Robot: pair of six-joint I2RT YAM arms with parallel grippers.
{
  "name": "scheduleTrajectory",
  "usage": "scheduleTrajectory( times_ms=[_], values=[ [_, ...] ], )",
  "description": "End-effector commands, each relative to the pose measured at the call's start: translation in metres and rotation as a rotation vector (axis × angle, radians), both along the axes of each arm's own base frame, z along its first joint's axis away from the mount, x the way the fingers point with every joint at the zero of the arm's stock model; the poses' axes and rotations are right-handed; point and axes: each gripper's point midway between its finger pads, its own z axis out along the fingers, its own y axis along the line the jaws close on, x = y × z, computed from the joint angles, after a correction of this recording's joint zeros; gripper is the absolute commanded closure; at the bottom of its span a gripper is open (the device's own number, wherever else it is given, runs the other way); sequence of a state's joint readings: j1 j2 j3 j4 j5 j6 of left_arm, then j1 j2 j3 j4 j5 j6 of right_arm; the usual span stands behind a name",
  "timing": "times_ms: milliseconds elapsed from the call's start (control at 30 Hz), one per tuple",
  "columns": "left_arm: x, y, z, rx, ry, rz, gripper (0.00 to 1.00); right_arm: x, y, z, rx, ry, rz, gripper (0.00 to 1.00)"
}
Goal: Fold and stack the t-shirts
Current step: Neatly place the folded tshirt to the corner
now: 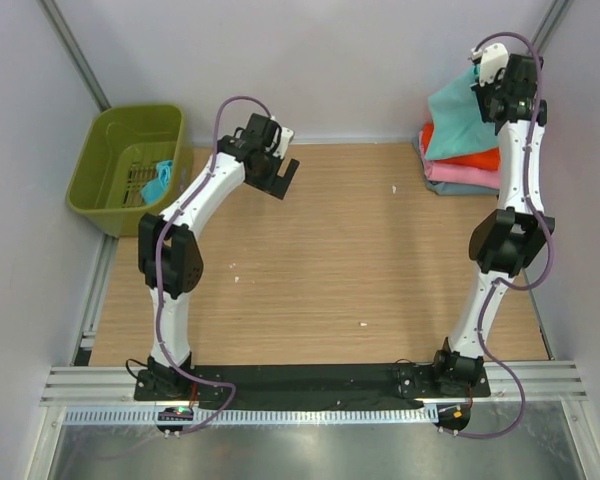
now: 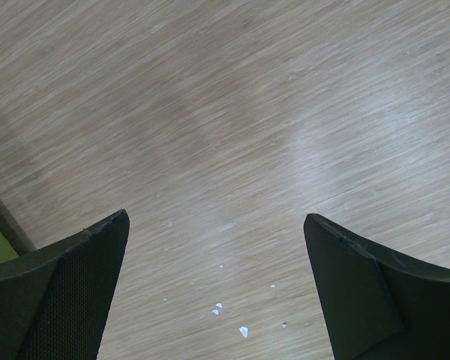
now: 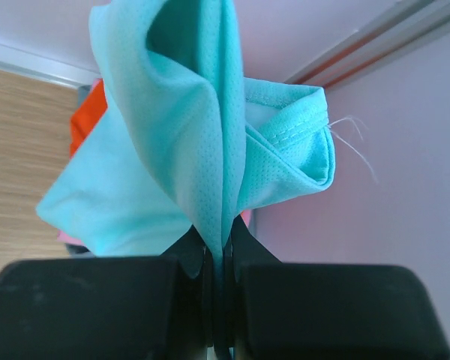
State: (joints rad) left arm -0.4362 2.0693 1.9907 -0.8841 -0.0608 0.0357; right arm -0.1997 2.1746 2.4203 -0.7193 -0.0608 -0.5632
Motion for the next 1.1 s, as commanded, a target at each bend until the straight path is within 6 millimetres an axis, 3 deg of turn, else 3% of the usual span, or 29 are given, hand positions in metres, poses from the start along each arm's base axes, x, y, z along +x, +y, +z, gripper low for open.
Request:
scheduleTrajectory(
  times_ms=[0, 67, 100, 300, 400, 500, 700, 733, 767, 800, 867, 933, 967, 1067],
  values=[
    [-0.001, -0.01, 0.011, 0.012, -0.033, -0.025, 0.0, 0.023, -0.02, 0.017, -0.089, -0.101, -0.031, 0.99],
    [-0.006, -0.014, 0.008, 0.025, -0.031, -0.039, 0.0, 0.035, -0.033, -0.004, -0.091, -0.087, -0.051, 0.99],
    [-0.008, -0.014, 0.008, 0.032, -0.03, -0.041, 0.0, 0.036, -0.042, -0.005, -0.111, -0.091, -0.086, 0.99],
    [-0.015, -0.019, 0.002, 0.06, -0.024, -0.057, 0.0, 0.059, -0.053, -0.036, -0.127, -0.096, -0.122, 0.99],
    [-0.017, -0.019, 0.003, 0.075, -0.031, -0.064, 0.0, 0.06, -0.063, -0.052, -0.153, -0.073, -0.168, 0.99],
    [-0.017, -0.019, 0.006, 0.085, -0.044, -0.065, 0.0, 0.057, -0.083, -0.048, -0.211, -0.093, -0.259, 0.99],
    [-0.02, -0.025, 0.004, 0.092, -0.043, -0.076, 0.0, 0.05, -0.111, -0.019, -0.259, -0.181, -0.368, 0.99],
    [-0.02, -0.027, 0.003, 0.093, -0.044, -0.078, 0.01, 0.046, -0.12, -0.01, -0.284, -0.205, -0.423, 0.91],
    [-0.021, -0.028, 0.004, 0.096, -0.047, -0.081, 0.0, 0.043, -0.123, -0.01, -0.295, -0.207, -0.449, 0.6],
    [-0.021, -0.03, 0.005, 0.094, -0.053, -0.083, 0.0, 0.039, -0.127, -0.006, -0.305, -0.216, -0.483, 0.4],
    [-0.021, -0.03, 0.005, 0.098, -0.054, -0.084, 0.0, 0.026, -0.134, 0.015, -0.323, -0.257, -0.561, 0.17],
    [-0.022, -0.031, 0.007, 0.093, -0.057, -0.083, 0.0, 0.019, -0.13, 0.027, -0.315, -0.267, -0.567, 0.16],
    [-0.021, -0.032, 0.009, 0.089, -0.062, -0.082, 0.0, 0.014, -0.123, 0.044, -0.295, -0.294, -0.547, 0.16],
    [-0.022, -0.032, 0.01, 0.083, -0.059, -0.083, 0.0, 0.012, -0.096, 0.044, -0.226, -0.269, -0.469, 0.16]
  ],
)
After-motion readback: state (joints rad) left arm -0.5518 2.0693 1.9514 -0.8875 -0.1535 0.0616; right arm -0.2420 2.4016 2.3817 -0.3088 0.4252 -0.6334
